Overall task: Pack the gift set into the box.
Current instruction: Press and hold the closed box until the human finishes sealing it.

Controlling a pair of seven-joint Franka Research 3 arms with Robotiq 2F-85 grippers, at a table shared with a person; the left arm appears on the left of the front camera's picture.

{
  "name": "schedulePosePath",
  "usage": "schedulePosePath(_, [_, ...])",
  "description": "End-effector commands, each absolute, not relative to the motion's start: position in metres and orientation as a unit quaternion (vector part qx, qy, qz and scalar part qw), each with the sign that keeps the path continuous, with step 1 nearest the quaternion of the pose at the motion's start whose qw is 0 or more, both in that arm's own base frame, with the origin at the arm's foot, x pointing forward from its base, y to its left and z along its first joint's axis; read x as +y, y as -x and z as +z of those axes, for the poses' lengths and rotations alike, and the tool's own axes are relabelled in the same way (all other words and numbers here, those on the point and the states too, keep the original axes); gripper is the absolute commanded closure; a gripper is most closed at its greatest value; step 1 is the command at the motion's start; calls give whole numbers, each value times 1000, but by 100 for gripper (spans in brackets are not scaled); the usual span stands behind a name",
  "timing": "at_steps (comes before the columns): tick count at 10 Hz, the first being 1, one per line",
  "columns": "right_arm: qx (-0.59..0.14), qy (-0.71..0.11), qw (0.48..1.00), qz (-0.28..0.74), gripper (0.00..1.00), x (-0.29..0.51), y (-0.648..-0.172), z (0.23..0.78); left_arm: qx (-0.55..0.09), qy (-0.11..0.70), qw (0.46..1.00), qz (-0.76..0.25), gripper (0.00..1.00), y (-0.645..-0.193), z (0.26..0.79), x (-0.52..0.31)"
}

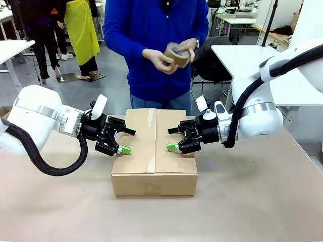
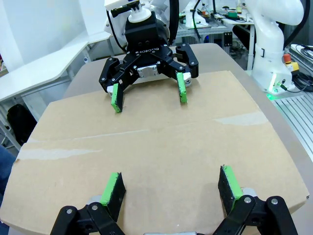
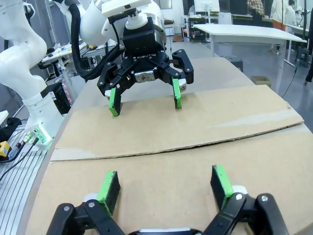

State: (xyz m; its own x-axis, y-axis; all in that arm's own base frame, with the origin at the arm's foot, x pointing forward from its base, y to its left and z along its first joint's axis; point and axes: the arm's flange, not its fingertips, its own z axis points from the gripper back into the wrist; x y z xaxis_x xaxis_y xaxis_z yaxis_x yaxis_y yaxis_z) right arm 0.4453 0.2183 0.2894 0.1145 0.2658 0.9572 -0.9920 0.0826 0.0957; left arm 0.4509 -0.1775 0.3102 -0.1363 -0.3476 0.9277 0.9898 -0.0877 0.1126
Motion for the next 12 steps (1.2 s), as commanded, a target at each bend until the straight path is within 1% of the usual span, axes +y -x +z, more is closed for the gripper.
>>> schedulePosePath(1, [-415,-433,609,519,0,218,-445,287,-419,385,533,-626,0,-450,308,-176])
schedulePosePath(12, [-415,-433,609,519,0,218,-445,287,-419,385,533,-626,0,-450,308,-176])
